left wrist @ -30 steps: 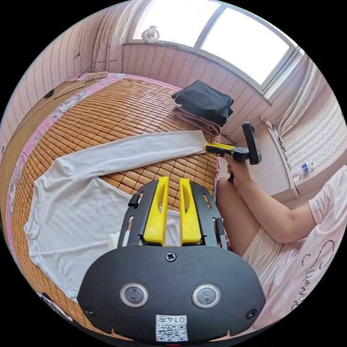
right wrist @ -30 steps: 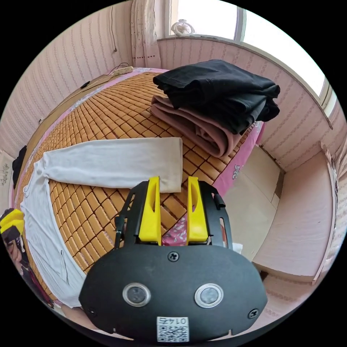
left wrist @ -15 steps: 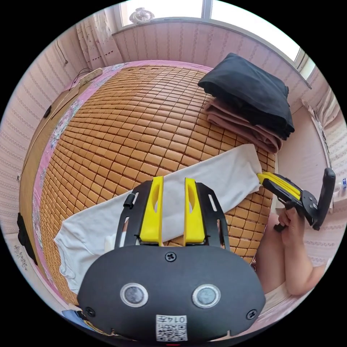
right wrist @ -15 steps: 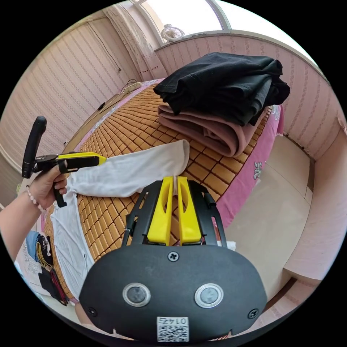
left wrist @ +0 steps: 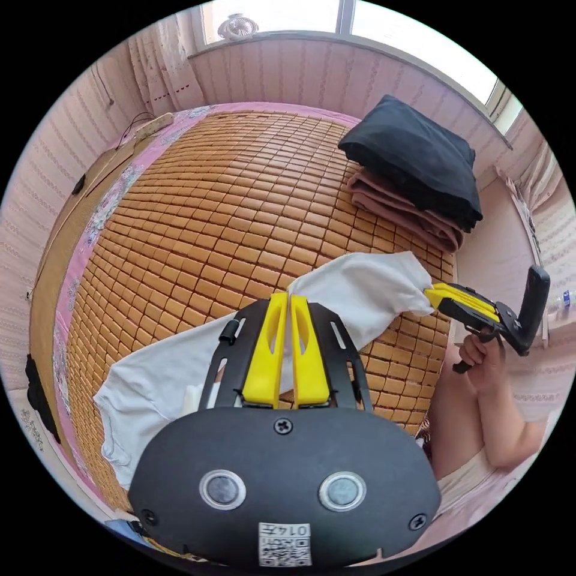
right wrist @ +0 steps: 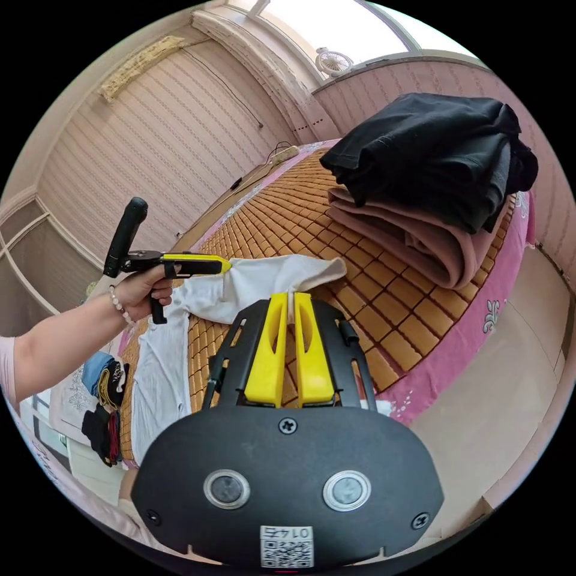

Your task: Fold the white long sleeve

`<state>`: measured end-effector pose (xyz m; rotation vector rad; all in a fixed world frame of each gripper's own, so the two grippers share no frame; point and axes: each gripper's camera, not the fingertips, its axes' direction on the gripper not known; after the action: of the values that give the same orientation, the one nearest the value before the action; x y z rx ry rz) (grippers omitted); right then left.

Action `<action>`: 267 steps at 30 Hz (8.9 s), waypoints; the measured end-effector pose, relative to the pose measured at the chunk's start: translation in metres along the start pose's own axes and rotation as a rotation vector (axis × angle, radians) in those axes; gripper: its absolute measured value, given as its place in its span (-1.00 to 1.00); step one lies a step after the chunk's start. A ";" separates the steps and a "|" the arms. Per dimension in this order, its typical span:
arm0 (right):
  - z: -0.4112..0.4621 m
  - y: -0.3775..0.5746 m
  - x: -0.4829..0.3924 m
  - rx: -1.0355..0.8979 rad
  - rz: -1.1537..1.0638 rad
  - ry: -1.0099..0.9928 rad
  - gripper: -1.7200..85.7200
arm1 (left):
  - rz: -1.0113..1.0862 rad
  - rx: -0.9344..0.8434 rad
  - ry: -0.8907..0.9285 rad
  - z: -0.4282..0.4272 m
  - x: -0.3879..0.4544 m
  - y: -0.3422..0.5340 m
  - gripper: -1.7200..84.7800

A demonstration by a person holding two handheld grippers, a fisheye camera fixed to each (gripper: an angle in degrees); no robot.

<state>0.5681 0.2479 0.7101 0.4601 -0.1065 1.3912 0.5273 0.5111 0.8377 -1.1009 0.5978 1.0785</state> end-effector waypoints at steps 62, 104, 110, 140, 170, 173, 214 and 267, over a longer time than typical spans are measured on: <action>0.124 0.187 -0.496 -0.804 -1.415 -0.109 -0.79 | -0.703 0.036 0.080 -0.223 -0.138 0.526 -0.97; 0.194 -0.055 -0.401 -0.465 -1.356 -0.099 -0.95 | -0.611 0.205 0.284 -0.172 -0.446 0.204 -0.97; 0.203 -0.088 -0.373 -0.550 -1.154 -0.133 -0.91 | -0.631 0.147 0.175 -0.172 -0.444 0.203 -0.85; 0.318 -0.207 -0.432 -0.581 -0.738 0.073 -0.96 | -0.925 0.201 -0.047 -0.253 -0.476 0.477 -0.93; 0.069 -0.006 -0.251 -0.802 -0.468 -0.180 -0.95 | -0.759 0.123 0.173 -0.274 -0.112 0.637 -0.95; 0.060 -0.009 -0.263 -0.747 -0.536 -0.153 -0.95 | -0.799 0.144 0.202 -0.276 -0.115 0.644 -0.92; 0.099 0.170 -0.446 -0.879 -1.224 -0.088 -0.93 | -0.440 -0.025 0.133 -0.178 0.016 0.534 -0.98; 0.145 0.056 -0.288 -0.995 -0.557 0.115 -0.79 | -0.067 0.269 0.085 -0.041 0.151 0.430 -0.54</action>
<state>0.4878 -0.0660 0.7580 -0.4040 -0.5065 0.6772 0.2001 0.5584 0.5211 -0.9285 0.7454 0.8676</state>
